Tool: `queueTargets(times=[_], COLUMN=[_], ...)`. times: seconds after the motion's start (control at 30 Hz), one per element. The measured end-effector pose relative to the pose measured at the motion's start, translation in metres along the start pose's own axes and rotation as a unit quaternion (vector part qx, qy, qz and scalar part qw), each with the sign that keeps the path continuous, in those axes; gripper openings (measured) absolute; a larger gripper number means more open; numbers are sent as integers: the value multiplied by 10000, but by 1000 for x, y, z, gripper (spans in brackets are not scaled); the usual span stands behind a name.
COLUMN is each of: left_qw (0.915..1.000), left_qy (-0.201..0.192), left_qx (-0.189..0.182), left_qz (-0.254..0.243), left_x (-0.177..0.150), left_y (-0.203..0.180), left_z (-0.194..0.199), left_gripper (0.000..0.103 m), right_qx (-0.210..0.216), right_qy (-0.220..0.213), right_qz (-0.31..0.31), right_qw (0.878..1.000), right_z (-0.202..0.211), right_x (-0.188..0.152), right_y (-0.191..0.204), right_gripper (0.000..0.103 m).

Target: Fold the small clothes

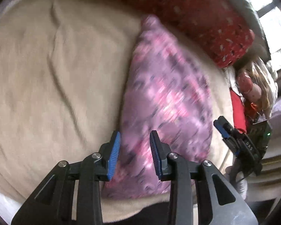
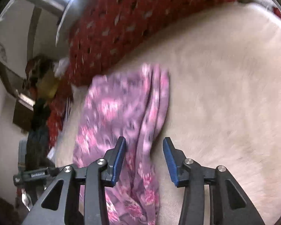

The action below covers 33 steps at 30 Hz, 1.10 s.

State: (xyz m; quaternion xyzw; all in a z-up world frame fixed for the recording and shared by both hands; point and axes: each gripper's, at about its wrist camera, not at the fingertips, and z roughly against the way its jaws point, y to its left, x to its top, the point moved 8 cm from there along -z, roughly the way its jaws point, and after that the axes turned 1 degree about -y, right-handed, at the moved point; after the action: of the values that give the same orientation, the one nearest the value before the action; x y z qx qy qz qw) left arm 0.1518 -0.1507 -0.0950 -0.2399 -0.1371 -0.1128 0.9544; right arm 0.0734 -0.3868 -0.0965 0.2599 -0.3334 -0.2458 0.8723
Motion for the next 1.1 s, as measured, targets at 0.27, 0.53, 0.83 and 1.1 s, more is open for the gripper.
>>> queueTargets(times=[0.27, 0.53, 0.83, 1.1], left_qw=[9952, 9954, 9961, 9944], left_qy=[-415, 103, -122, -102], left_qx=[650, 949, 851, 1009], left_qz=[-607, 96, -201, -286], left_x=[86, 101, 33, -20], left_y=[-52, 3, 24, 42], left_z=[-34, -93, -44, -16], left_gripper=[50, 69, 72, 77], right_qx=[-375, -724, -617, -1196], right_qy=[-206, 182, 772, 754], right_qz=[1611, 1191, 2071, 2000], right_qw=[9860, 9901, 9733, 9695], right_z=[-37, -94, -47, -4], right_x=[41, 42, -21, -51], right_y=[72, 17, 31, 17], right_gripper=[43, 35, 49, 68])
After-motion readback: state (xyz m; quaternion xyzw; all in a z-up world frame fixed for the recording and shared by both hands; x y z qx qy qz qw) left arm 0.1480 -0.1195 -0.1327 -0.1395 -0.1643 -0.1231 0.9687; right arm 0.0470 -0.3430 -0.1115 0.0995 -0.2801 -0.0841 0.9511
